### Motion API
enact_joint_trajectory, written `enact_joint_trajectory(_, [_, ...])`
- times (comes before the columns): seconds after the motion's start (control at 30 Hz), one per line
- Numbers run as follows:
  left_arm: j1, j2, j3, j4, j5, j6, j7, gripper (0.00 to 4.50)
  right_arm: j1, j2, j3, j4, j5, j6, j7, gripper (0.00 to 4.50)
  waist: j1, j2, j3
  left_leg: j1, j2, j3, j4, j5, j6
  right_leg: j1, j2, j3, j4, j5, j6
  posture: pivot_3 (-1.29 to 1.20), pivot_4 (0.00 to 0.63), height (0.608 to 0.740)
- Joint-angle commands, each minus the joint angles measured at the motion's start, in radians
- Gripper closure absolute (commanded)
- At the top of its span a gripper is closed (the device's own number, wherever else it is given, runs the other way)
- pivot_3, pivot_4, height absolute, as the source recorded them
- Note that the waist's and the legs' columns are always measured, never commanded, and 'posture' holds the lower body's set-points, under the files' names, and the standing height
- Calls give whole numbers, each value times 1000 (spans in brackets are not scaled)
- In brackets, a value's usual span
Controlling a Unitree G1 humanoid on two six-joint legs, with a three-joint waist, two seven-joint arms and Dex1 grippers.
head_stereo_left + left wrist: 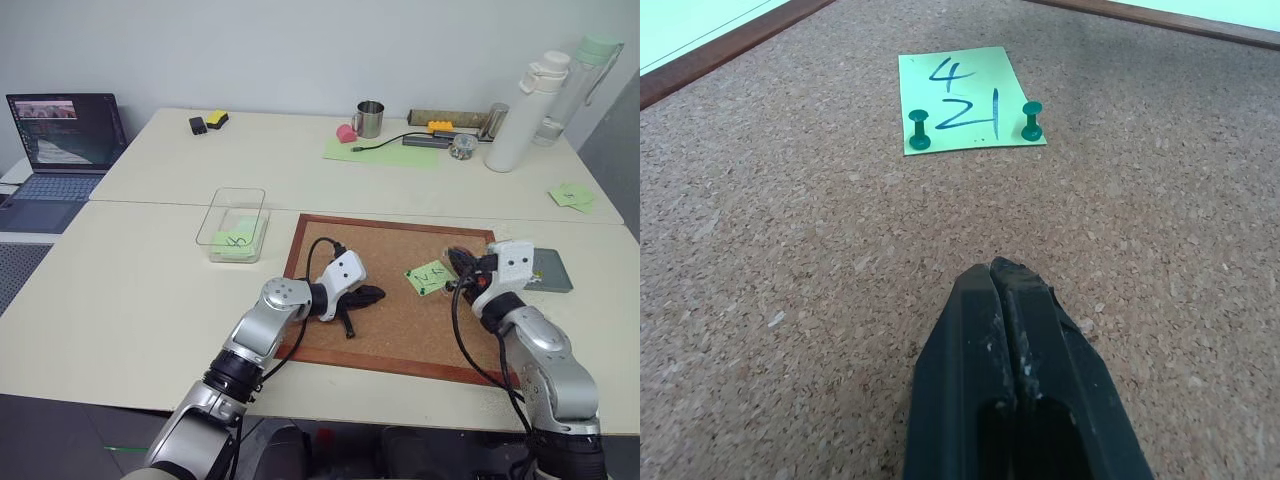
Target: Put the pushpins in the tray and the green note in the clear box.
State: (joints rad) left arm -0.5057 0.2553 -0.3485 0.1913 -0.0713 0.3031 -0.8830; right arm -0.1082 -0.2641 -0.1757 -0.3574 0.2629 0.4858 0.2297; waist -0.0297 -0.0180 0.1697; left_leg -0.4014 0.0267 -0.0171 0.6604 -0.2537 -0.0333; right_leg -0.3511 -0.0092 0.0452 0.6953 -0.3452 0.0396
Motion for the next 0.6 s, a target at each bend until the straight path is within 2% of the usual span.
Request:
enact_joint_trajectory(0.03, [23, 13, -13, 25, 22, 34, 12, 4500, -37, -44, -140, 40, -28, -18, -91, 4491, 0, 0, 0, 0, 0, 0, 0, 0, 0, 0, 0, 0, 0, 0, 0, 0, 150, 740])
enact_joint_trajectory(0.23, [22, 11, -10, 18, 17, 39, 12, 4500, -96, -131, -265, 203, 4, 44, -113, 4491, -1, 0, 0, 0, 0, 0, 0, 0, 0, 0, 0, 0, 0, 0, 0, 0, 150, 740])
enact_joint_trajectory(0.53, [26, 22, 1, 3, 14, 49, 14, 4500, -176, -187, -324, 395, 65, 89, -79, 4491, -2, 1, 0, 1, 0, 1, 0, 0, 0, 1, 0, 2, 0, 0, 0, 0, 150, 740])
enact_joint_trajectory(0.6, [31, 27, 4, -3, 14, 52, 16, 4500, -186, -189, -333, 415, 72, 89, -80, 4070, -3, 1, 0, 1, 0, 1, 0, 0, 0, 0, 0, 1, 0, 0, 0, 0, 150, 740])
